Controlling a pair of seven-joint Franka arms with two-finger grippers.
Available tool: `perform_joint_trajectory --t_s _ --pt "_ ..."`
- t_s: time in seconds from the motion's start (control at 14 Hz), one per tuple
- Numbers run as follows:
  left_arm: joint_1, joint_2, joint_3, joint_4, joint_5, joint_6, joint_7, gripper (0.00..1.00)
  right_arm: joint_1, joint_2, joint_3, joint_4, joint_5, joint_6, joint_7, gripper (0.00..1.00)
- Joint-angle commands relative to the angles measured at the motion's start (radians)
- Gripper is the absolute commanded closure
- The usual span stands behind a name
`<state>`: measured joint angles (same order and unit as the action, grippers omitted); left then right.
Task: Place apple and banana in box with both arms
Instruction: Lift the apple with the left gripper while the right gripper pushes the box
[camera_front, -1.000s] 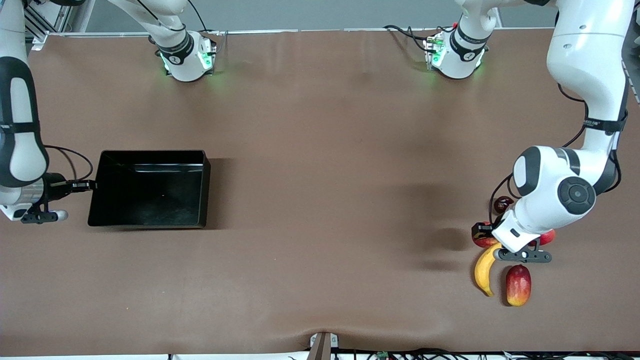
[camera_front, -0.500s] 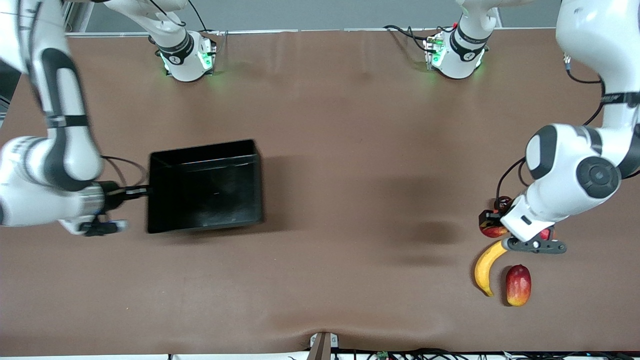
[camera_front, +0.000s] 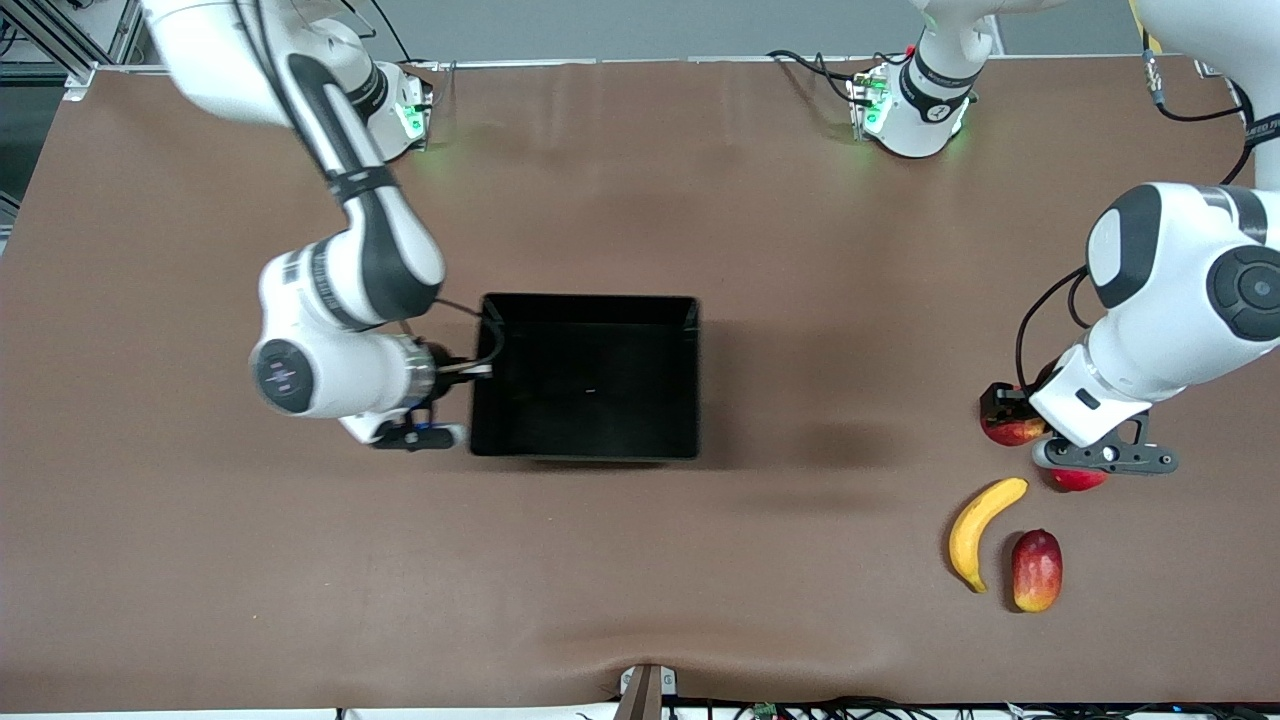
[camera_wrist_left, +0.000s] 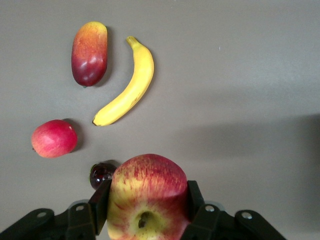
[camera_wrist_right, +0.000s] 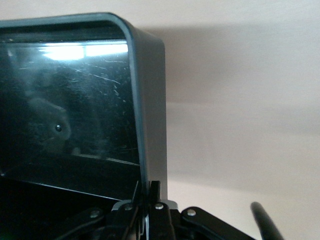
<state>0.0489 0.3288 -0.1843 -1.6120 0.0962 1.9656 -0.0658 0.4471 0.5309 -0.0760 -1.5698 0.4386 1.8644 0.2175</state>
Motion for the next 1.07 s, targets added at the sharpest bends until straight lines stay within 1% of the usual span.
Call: perform_joint_trajectory --t_s 0.0,0.14,0.29,0.36,0.43,0.5,0.57,0.64,0.71,0.79,0.86,1.0 --pt "0.0 -0.031 -0.023 -0.016 0.002 -0.022 -0.066 1.0 0.091 0.069 -0.013 0.016 0.074 0.089 0.092 1.0" --pt "0.0 -0.03 -0.038 -0.017 0.004 -0.022 -0.103 1.0 0.146 0.118 -0.013 0.048 0.074 0.151 0.12 1.0" --pt "0.0 -0.033 -0.043 -0.019 0.004 -0.024 -0.111 1.0 0.151 0.15 -0.014 0.068 0.072 0.156 0.115 1.0" --pt "0.002 -0.039 -0.053 -0.019 0.004 -0.043 -0.112 1.0 0.151 0.155 -0.014 0.073 0.069 0.156 0.115 0.77" --pt "0.002 -0.043 -0.055 -0.017 0.004 -0.068 -0.114 1.0 0.144 0.149 -0.019 0.077 0.065 0.148 0.117 0.01" --pt "0.002 -0.048 -0.057 -0.017 0.004 -0.079 -0.112 1.0 0.127 0.143 -0.024 0.102 0.063 0.138 0.112 0.0" --pt "0.002 -0.056 -0.055 -0.02 0.004 -0.085 -0.112 1.0 0.09 0.132 -0.024 0.128 0.063 0.09 0.112 0.0" --pt "0.002 -0.059 -0.057 -0.022 0.004 -0.086 -0.112 1.0 0.047 0.115 -0.024 0.173 0.062 -0.001 0.111 0.0" --pt "0.0 -0.059 -0.058 -0.022 0.004 -0.088 -0.114 1.0 0.006 0.113 -0.027 0.247 0.049 -0.104 0.112 0.0" --pt "0.0 -0.059 -0.069 -0.022 0.002 -0.088 -0.12 1.0 -0.031 0.112 -0.03 0.331 0.019 -0.19 0.108 0.0" --pt "0.0 -0.057 -0.076 -0.02 0.004 -0.086 -0.144 1.0 -0.069 0.112 -0.027 0.394 -0.05 -0.246 0.103 0.0" --pt "-0.003 -0.047 -0.096 -0.019 0.004 -0.08 -0.186 1.0 -0.097 0.097 -0.028 0.48 -0.217 -0.304 0.071 0.0"
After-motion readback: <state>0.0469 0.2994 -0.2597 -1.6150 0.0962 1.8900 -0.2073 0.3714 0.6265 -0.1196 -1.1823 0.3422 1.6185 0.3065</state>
